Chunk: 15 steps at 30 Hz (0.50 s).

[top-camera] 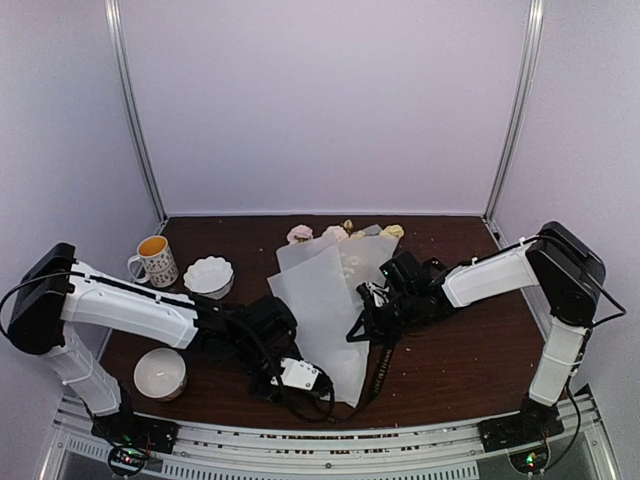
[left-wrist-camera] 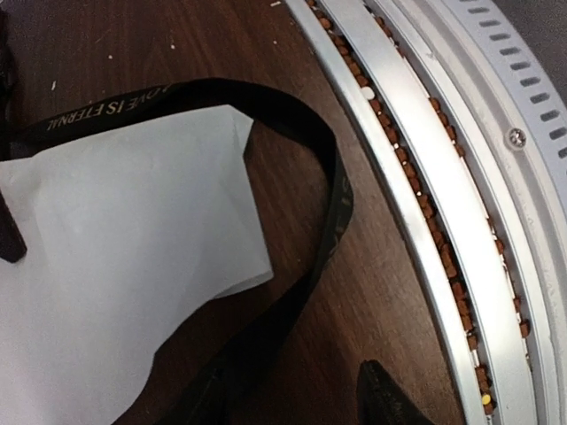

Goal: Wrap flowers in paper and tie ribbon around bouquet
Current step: Straighten the ribbon at the center of the board.

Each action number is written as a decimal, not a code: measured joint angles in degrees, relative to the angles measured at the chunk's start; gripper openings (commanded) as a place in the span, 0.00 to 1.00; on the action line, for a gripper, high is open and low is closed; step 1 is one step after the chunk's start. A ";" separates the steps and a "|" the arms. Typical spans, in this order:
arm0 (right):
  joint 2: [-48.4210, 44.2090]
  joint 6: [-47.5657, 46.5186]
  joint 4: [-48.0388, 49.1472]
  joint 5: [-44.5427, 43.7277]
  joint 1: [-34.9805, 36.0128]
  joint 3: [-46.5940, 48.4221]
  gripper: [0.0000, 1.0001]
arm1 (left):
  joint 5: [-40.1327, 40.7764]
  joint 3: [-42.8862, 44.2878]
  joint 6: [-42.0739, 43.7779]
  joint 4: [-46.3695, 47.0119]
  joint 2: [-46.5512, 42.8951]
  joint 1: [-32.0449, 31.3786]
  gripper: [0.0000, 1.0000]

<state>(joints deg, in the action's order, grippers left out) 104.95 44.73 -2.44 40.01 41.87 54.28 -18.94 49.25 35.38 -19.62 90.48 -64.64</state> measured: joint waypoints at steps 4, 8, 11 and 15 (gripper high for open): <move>0.00 -0.63 -0.33 -0.02 0.00 0.02 0.00 | 4.85 2.21 1.68 0.76 5.55 -2.89 0.45; 0.00 -0.92 -0.68 -0.02 0.00 0.02 0.00 | 7.45 4.09 1.81 0.57 8.96 -2.91 0.27; 0.00 -1.07 -1.33 -0.02 0.00 0.35 0.00 | 10.27 4.94 1.57 0.63 9.20 -2.91 0.08; -0.15 -1.11 -3.17 0.31 -0.20 1.60 0.00 | 13.09 4.96 0.61 -0.83 9.20 -2.91 0.00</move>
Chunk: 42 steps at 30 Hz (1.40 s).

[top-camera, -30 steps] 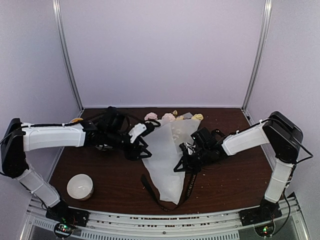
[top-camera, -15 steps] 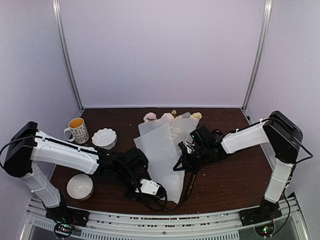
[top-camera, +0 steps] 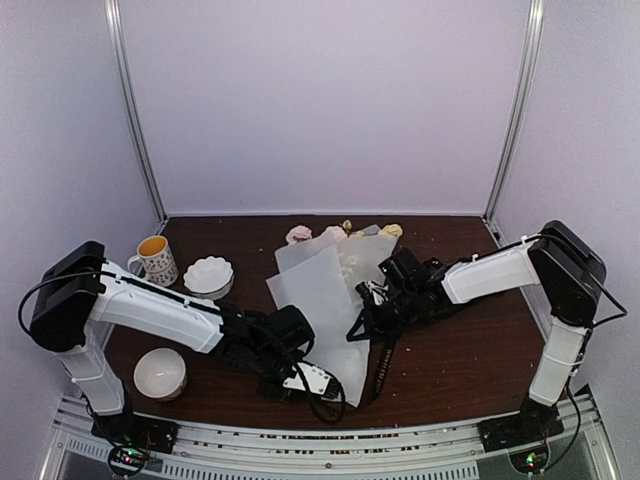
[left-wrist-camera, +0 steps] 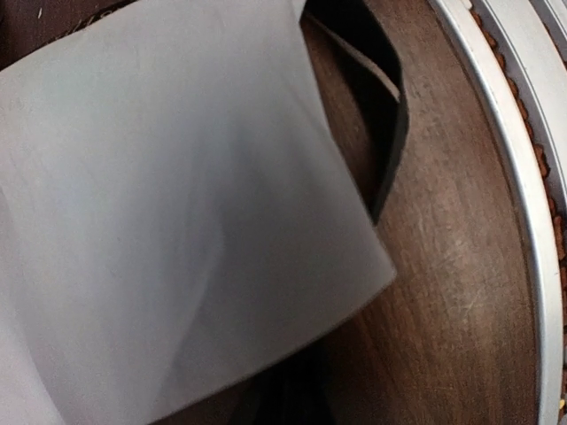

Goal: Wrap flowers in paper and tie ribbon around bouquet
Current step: Straighten the ribbon at the center of the board, then pick up the left side of the ribbon at the center of the board.

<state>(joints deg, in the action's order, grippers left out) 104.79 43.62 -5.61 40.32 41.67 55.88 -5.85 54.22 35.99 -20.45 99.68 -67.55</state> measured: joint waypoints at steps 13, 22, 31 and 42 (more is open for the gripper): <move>-3.58 -3.78 -10.84 3.30 -1.60 4.28 0.00 | 10.99 1.99 -9.86 -5.51 0.70 9.64 0.00; -4.17 -4.74 -12.02 3.06 -2.19 3.06 0.00 | 17.46 7.39 -24.61 -7.87 4.72 23.76 0.00; -2.43 -4.92 -10.40 0.76 -2.19 0.11 0.00 | 20.04 5.14 -38.45 -7.87 -9.14 38.29 0.00; 0.02 -4.52 -7.06 0.11 -2.16 0.09 0.00 | 23.19 7.30 -40.61 -7.96 -21.33 40.33 0.00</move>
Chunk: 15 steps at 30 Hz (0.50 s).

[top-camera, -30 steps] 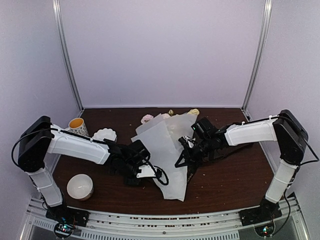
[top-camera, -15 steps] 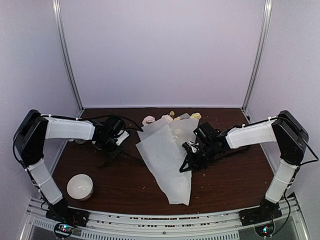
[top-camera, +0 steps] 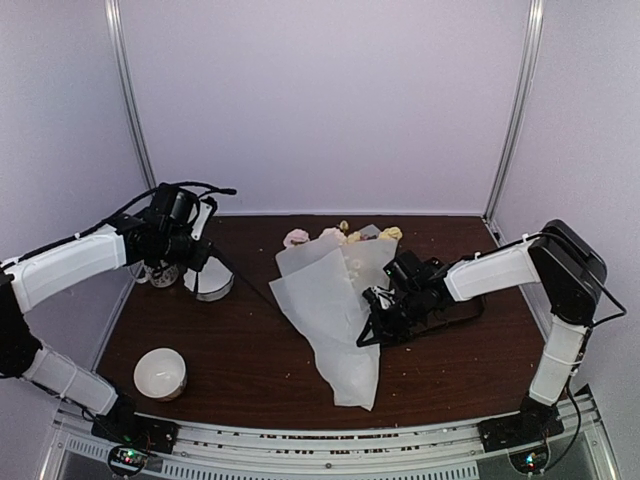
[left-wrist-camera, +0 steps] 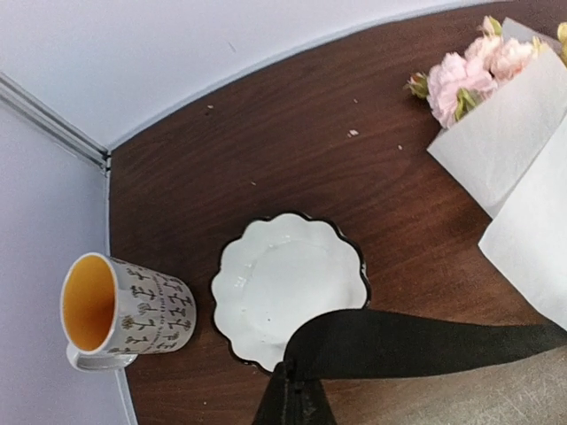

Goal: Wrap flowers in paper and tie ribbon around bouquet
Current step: Pick up the left side of the ribbon at the center of the board.

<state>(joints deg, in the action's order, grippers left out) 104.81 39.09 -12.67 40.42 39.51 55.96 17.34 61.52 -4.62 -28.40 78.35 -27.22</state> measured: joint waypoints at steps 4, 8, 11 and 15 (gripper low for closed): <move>0.17 0.02 0.48 -0.24 0.02 0.00 0.00 | 0.48 0.09 -0.74 -0.20 -5.53 3.61 0.00; 0.55 0.02 0.63 -0.44 0.11 0.00 0.00 | 1.53 2.45 -0.85 -0.48 -9.42 6.84 0.00; 0.66 0.02 0.76 -0.59 0.26 0.00 0.00 | 1.60 4.42 -0.81 -0.42 -10.23 7.04 0.00; 0.94 0.09 1.18 -0.74 0.39 0.00 0.00 | -4.35 4.46 -0.94 2.49 -11.26 6.16 0.00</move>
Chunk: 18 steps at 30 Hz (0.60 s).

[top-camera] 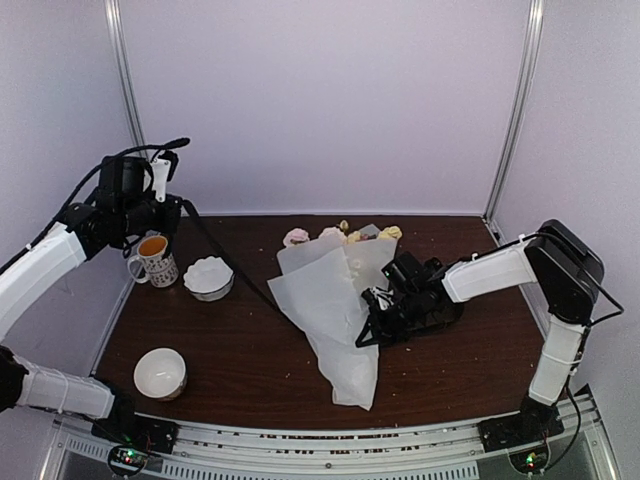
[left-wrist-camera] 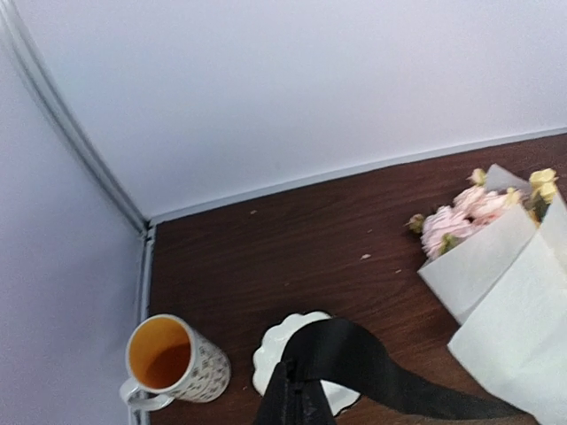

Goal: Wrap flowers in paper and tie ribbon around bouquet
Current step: Pick up the left side of the ribbon at the center of the board, then pick up the right side of the ribbon from the center of the board.

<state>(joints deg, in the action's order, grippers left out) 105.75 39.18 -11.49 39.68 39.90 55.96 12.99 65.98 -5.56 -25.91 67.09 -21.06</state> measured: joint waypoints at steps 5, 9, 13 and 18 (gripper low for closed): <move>0.74 0.20 0.79 -0.04 0.00 0.00 0.00 | -6.95 1.46 0.09 6.12 4.74 -12.50 0.00; 1.16 0.46 1.31 -0.07 0.33 -0.02 0.00 | -15.10 11.58 0.09 8.52 21.24 -21.57 0.00; 1.20 1.55 3.04 -0.13 0.50 -0.63 0.00 | -23.10 21.35 -0.59 7.21 38.99 -25.18 0.00; 1.18 2.58 4.66 -0.66 0.72 -1.25 0.05 | -27.19 32.54 -1.14 1.14 56.28 -25.29 0.00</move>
<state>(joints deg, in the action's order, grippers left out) 106.94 41.76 -6.83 39.03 40.62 54.72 -14.20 98.52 -6.70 -24.77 123.37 -46.35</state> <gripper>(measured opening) 0.046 0.010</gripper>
